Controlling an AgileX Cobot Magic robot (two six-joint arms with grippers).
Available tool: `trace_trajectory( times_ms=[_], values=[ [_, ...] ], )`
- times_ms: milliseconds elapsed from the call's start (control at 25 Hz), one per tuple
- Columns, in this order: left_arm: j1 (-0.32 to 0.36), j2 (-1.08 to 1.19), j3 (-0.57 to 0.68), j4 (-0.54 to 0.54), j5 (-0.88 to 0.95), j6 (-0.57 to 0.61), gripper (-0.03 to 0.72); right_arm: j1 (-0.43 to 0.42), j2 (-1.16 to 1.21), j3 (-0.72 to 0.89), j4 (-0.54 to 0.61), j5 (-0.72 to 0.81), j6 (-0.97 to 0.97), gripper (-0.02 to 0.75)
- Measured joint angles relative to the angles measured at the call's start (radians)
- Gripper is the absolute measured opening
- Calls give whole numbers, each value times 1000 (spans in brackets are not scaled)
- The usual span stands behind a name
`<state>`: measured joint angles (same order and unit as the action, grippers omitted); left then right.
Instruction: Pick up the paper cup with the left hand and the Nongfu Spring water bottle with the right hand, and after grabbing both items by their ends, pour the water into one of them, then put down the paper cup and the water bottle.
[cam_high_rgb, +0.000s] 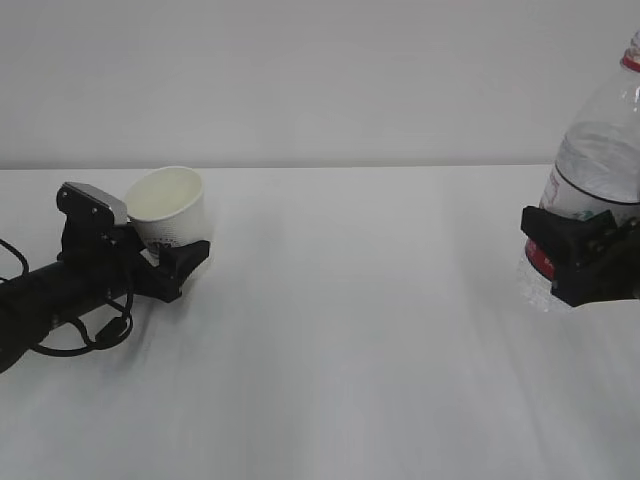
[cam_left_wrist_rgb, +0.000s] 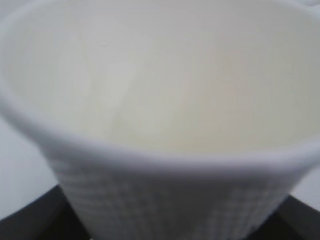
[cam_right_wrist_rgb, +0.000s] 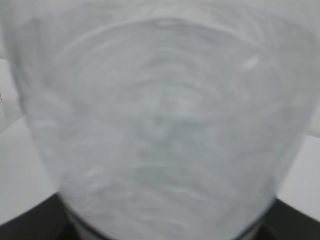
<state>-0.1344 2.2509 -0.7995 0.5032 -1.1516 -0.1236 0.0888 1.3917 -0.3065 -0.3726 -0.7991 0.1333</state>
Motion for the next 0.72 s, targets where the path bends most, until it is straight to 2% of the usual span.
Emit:
trace_trajectory(
  times_ms=[280,720],
  values=[
    [0,-2,6,9,-2,-32,554,0,0,0,0,0,0,450],
    [0,-129,129,21,-1,-38,554,0,0,0,0,4,0,450]
  ],
)
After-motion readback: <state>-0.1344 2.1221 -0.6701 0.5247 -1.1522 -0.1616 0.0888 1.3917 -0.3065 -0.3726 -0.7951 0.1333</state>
